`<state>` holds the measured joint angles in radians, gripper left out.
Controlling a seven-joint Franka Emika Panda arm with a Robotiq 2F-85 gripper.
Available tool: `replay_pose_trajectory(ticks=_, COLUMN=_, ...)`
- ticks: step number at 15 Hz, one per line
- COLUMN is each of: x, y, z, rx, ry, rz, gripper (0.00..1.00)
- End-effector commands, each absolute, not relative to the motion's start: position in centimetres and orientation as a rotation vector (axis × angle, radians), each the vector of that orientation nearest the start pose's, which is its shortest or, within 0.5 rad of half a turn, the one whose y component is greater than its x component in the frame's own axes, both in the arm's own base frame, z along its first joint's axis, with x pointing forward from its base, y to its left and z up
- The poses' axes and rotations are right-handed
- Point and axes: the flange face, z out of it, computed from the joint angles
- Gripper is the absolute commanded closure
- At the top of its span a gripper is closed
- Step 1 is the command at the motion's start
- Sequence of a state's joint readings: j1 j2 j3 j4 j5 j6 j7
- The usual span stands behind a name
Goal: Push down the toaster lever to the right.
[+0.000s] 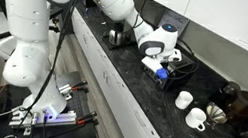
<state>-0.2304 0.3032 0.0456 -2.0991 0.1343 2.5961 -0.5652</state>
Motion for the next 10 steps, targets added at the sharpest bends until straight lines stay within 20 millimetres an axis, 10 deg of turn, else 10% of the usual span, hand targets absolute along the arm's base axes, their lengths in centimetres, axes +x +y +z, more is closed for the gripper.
replay_pose_trajectory(ticks=1, x=54.9, y=-11.6, z=33.4, rx=-3.081, ry=-0.437, rz=-0.341, gripper=1.0)
replay_pose_trajectory(ticks=10, x=47.4, y=-11.9, z=38.5, rx=-2.933, ry=-0.439, rz=-0.367, gripper=1.0)
